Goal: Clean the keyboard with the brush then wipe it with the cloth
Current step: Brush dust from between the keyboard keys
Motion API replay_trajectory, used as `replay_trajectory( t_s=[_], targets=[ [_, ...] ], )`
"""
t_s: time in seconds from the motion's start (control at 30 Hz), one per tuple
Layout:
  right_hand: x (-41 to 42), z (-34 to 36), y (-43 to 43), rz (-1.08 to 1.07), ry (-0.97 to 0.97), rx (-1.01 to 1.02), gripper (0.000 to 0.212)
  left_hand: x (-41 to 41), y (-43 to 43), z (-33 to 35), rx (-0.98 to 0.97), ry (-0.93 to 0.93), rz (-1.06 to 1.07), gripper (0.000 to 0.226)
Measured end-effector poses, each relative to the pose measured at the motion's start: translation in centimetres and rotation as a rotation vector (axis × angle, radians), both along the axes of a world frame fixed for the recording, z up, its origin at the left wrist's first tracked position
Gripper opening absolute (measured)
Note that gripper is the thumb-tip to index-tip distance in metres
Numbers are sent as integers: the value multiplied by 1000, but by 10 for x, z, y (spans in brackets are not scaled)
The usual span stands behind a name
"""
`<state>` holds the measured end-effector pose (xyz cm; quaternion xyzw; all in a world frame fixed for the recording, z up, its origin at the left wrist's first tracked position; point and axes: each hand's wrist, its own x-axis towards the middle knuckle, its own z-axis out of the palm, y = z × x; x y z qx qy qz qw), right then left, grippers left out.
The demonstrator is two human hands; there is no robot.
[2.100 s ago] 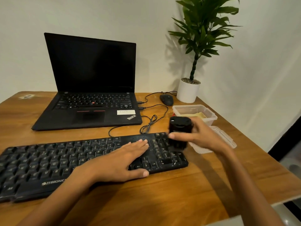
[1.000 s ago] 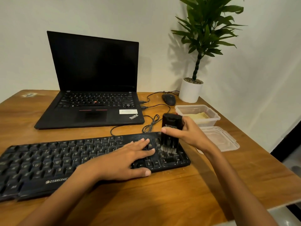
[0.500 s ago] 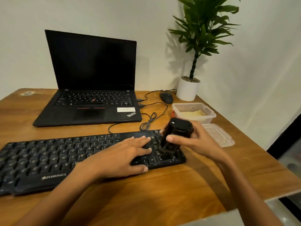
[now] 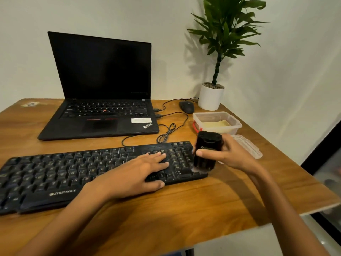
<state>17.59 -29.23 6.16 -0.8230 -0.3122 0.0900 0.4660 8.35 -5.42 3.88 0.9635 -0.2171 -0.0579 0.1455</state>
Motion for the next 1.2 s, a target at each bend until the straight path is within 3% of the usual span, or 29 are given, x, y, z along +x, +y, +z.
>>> replay_trajectory(
  t_s=[0.1, 0.27, 0.37, 0.5, 0.6, 0.7, 0.8, 0.93, 1.07, 1.2],
  targets=[
    [-3, 12, -2, -12, -65, 13, 34, 0, -2, 0, 4, -12, -12, 60],
    [-17, -6, 36, 196, -32, -19, 34, -1, -1, 1, 10, -22, 0, 61],
    [-9, -4, 12, 44, 15, -4, 46, 1, 0, 0, 15, -14, -9, 61],
    [-1, 12, -16, -69, -57, 4, 28, 2, 1, -2, -2, -18, -13, 61],
    [-3, 5, -2, 53, 8, 82, 41, 2, 0, -3, -13, -14, -11, 61],
    [6, -6, 18, 59, 55, 12, 56, 3, 1, -2, -17, -9, -21, 61],
    [20, -1, 23, 19, 24, 102, 50, 3, 3, -4, -24, -16, -22, 60],
    [21, -1, 22, 181, 134, -10, 49, 5, 3, -3, -38, 4, -19, 60],
    [29, 7, 29, 112, 40, 58, 47, 4, 3, -3, -42, 10, -15, 60],
    [28, 10, 30, 329, 189, -75, 36, 5, 4, -3, -47, 18, -16, 60]
  ],
)
